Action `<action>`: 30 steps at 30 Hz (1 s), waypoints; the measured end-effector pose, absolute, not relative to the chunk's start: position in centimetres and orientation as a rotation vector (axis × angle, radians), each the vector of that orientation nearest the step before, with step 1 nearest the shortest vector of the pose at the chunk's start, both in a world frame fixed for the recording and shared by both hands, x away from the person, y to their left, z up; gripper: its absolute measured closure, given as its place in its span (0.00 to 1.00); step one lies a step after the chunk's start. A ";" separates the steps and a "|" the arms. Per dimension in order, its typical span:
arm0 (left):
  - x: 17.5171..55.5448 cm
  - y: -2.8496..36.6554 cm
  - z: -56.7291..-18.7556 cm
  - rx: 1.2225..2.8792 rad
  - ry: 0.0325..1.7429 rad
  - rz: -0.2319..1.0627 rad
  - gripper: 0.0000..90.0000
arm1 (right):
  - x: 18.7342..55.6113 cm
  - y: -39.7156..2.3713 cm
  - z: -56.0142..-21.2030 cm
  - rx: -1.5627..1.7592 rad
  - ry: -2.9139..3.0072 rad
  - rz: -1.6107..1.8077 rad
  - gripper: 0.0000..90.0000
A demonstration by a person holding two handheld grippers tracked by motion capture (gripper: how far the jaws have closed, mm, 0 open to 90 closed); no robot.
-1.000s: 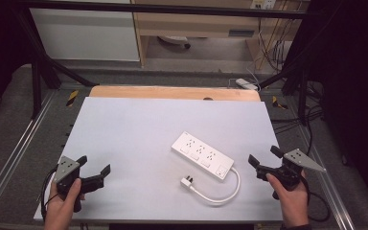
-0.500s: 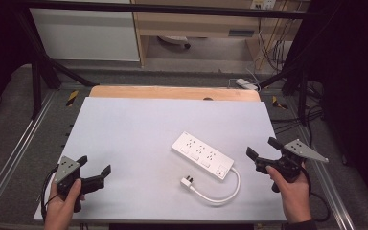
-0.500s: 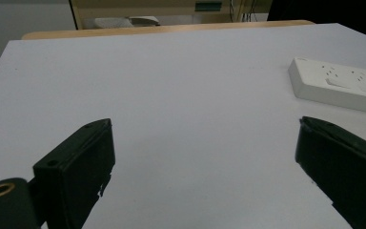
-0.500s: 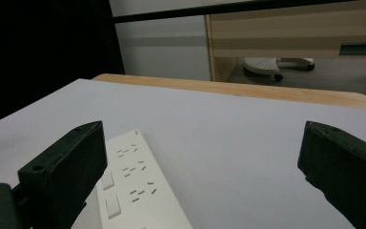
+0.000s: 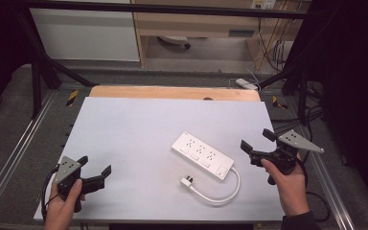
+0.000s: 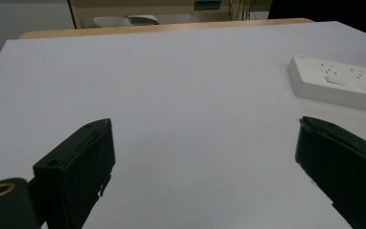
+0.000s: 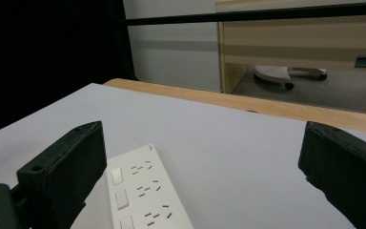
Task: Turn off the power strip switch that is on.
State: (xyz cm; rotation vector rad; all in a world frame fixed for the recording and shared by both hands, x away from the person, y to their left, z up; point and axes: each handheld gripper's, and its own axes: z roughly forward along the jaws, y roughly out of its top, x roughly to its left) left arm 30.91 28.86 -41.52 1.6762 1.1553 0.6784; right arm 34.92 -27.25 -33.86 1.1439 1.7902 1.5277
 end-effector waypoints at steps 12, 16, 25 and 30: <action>30.9 28.8 -41.5 1.682 1.152 0.675 0.07 | 35.9 -25.4 -32.7 1.112 1.850 1.526 0.04; 30.9 28.8 -41.5 1.681 1.152 0.674 0.07 | 36.3 -24.7 -32.4 1.098 1.873 1.523 0.08; 30.9 28.8 -41.6 1.685 1.150 0.672 0.07 | 37.0 -22.9 -31.8 1.057 1.911 1.506 0.25; 31.0 28.8 -41.6 1.690 1.148 0.671 0.07 | 37.4 -21.9 -31.7 1.012 1.944 1.496 0.43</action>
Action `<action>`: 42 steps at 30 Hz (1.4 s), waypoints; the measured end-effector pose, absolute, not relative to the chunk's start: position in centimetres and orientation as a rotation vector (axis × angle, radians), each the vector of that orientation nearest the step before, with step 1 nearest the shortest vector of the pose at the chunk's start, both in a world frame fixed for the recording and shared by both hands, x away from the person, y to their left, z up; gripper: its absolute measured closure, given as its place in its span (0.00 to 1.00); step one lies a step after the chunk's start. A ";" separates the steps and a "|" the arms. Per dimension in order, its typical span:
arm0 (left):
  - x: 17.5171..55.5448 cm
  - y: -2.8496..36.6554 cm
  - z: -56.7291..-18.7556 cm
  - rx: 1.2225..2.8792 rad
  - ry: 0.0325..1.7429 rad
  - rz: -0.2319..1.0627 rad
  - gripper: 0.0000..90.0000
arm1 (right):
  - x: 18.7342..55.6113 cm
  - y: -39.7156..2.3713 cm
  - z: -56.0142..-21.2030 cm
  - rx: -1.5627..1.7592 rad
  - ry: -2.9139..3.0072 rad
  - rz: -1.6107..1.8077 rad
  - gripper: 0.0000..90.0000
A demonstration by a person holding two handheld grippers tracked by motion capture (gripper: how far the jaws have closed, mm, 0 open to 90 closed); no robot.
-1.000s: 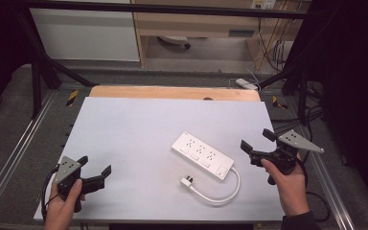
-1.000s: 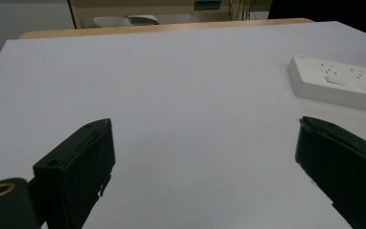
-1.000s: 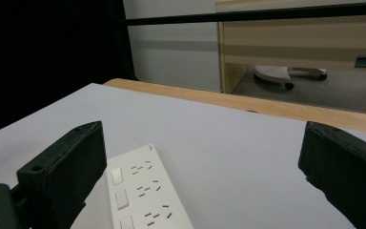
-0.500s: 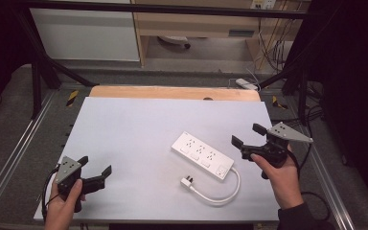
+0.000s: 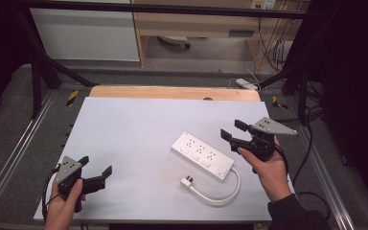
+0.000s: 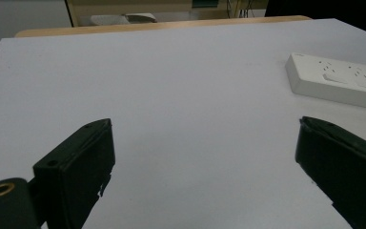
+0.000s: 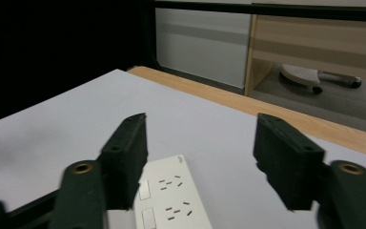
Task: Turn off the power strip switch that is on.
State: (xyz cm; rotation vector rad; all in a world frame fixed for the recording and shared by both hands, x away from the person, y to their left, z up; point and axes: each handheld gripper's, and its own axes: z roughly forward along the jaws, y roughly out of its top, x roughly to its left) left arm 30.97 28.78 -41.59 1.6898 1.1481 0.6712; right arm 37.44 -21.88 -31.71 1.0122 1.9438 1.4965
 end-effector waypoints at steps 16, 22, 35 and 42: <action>31.0 28.7 -41.6 1.694 1.143 0.671 0.07 | 38.9 -19.8 -32.3 0.921 1.998 1.518 0.84; 31.0 28.7 -41.6 1.693 1.143 0.669 0.07 | 39.2 -19.2 -32.3 0.903 2.014 1.525 0.90; 31.0 28.6 -41.6 1.702 1.140 0.668 0.07 | 39.9 -17.9 -32.9 0.884 2.044 1.535 0.94; 31.0 28.6 -41.6 1.702 1.139 0.667 0.07 | 40.2 -17.1 -33.4 0.878 2.062 1.528 0.96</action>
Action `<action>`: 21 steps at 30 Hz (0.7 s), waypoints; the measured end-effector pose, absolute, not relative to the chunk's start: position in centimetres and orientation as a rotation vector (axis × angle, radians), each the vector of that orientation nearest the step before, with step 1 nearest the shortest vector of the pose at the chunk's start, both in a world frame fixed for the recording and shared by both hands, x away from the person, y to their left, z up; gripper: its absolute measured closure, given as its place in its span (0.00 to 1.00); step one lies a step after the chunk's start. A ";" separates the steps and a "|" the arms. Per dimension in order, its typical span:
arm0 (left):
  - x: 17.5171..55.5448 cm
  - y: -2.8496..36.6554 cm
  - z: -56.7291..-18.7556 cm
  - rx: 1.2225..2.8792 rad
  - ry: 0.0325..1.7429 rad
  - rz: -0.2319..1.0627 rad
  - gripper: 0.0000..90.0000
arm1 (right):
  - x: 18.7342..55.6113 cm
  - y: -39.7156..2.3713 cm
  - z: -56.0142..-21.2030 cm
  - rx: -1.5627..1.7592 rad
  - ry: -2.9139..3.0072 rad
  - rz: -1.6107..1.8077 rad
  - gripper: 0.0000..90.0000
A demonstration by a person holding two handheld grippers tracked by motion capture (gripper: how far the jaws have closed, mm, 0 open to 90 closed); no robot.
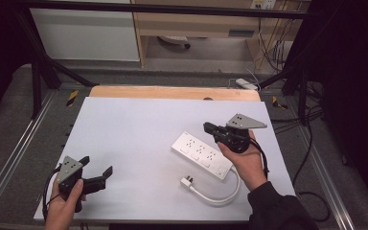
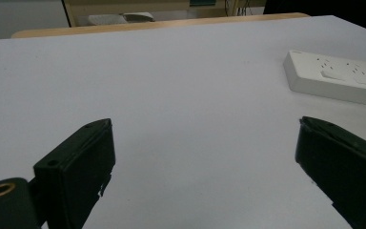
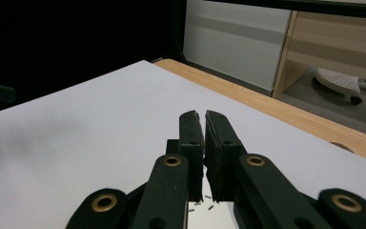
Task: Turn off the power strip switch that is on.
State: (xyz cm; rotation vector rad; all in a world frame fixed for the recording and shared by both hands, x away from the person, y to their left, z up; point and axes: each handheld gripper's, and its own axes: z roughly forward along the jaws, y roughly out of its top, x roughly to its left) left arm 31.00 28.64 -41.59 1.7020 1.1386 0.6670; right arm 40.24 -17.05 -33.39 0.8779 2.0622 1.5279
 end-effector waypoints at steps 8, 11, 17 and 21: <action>31.0 28.7 -41.6 1.702 1.138 0.668 0.07 | 40.6 -16.0 -34.0 0.867 2.090 1.520 0.99; 31.0 28.6 -41.6 1.703 1.138 0.668 0.07 | 40.8 -15.6 -34.3 0.864 2.101 1.515 1.00; 31.0 28.6 -41.6 1.702 1.138 0.666 0.07 | 41.0 -14.9 -34.9 0.863 2.124 1.499 1.00; 31.0 28.6 -41.6 1.706 1.135 0.667 0.07 | 41.2 -14.4 -35.2 0.861 2.136 1.489 1.00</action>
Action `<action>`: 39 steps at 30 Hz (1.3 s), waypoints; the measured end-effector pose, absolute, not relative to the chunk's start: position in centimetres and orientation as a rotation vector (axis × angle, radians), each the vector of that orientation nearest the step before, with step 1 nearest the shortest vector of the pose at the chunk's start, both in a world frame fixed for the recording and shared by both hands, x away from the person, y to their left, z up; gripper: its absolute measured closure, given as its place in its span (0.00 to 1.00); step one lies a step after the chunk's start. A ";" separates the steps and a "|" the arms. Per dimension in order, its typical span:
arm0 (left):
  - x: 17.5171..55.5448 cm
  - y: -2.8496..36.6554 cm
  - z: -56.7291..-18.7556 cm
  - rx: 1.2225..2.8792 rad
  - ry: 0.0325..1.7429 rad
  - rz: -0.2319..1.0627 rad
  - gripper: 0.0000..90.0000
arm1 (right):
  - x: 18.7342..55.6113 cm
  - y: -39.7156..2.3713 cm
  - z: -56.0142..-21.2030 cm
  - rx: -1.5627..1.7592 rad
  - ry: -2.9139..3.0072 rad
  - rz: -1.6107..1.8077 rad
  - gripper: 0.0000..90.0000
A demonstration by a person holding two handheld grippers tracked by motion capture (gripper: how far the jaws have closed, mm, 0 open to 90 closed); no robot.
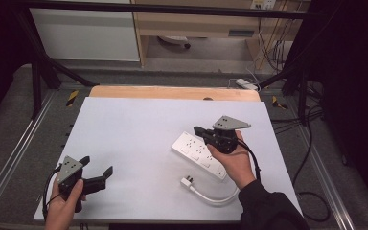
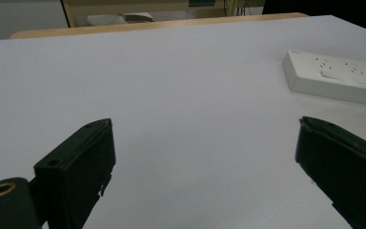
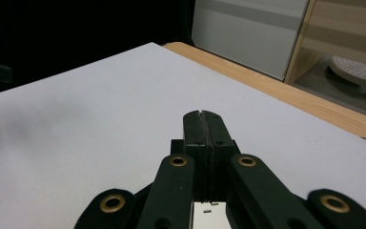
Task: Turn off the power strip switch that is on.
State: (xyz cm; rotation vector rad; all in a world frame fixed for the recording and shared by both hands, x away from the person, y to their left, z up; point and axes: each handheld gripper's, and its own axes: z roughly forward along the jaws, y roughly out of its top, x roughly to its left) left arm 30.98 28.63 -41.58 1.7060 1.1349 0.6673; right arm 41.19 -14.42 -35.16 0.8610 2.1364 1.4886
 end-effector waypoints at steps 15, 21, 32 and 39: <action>31.0 28.6 -41.6 1.707 1.134 0.667 0.07 | 42.1 -13.3 -36.3 0.884 2.188 1.426 1.00; 31.0 28.6 -41.6 1.705 1.134 0.665 0.07 | 42.6 -12.9 -36.8 0.897 2.205 1.410 1.00; 31.0 28.6 -41.6 1.706 1.133 0.663 0.07 | 43.0 -12.4 -37.5 0.902 2.235 1.387 1.00; 31.0 28.6 -41.6 1.708 1.133 0.664 0.07 | 43.2 -12.1 -37.9 0.904 2.257 1.371 1.00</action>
